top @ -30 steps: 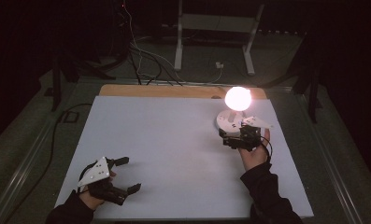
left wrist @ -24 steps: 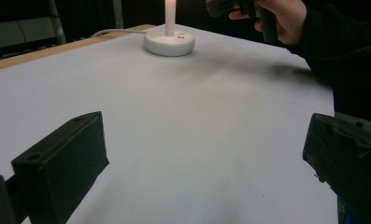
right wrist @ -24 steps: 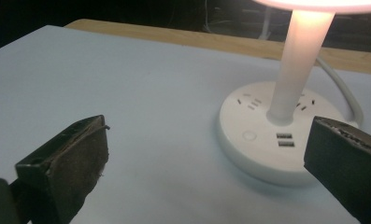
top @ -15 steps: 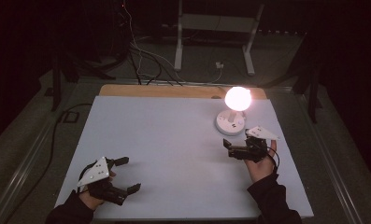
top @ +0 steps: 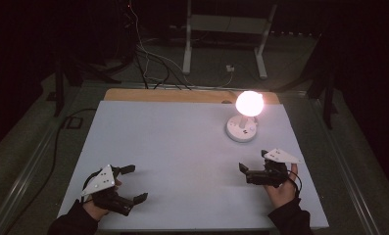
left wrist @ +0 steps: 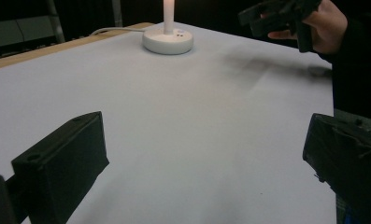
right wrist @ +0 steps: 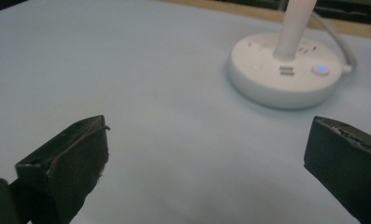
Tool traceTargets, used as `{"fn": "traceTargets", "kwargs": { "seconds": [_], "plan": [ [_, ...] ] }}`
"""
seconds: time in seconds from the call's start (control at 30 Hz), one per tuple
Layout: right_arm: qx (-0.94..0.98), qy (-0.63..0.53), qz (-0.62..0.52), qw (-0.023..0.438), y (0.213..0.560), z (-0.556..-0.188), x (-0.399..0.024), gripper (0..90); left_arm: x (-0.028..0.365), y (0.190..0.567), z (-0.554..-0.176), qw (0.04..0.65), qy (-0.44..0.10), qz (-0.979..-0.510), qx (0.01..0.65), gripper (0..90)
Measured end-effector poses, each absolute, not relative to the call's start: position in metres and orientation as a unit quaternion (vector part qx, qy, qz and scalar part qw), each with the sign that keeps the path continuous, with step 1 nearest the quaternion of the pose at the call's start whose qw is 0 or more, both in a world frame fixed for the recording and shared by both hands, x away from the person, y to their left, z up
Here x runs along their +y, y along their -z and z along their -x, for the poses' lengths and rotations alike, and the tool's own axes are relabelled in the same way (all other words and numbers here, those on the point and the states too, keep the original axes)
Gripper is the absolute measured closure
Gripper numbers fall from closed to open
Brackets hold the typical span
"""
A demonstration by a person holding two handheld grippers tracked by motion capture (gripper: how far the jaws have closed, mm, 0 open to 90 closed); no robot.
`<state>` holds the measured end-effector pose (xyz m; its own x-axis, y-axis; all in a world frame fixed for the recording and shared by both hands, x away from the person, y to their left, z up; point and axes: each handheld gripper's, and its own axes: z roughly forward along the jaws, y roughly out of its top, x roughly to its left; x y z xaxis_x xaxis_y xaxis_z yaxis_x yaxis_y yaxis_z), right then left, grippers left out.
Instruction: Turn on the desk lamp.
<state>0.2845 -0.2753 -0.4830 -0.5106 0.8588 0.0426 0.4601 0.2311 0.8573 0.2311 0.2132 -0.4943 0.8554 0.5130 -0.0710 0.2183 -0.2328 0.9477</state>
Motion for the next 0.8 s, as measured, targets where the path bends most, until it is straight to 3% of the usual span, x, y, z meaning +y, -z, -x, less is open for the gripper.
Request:
{"fn": "traceTargets", "kwargs": {
  "seconds": [0.33, 0.8],
  "plan": [
    [0.767, -0.43, -0.436, 0.193, 0.499, -0.261, -0.293, 0.0, 0.213, 0.495, -0.231, 0.57, -0.128, -0.777, 0.236, 0.3],
    [0.78, -0.399, -0.439, 0.201, 0.508, -0.246, -0.311, 0.0, 0.212, 0.495, -0.231, 0.567, -0.129, -0.778, 0.236, 0.3]
  ]
}}
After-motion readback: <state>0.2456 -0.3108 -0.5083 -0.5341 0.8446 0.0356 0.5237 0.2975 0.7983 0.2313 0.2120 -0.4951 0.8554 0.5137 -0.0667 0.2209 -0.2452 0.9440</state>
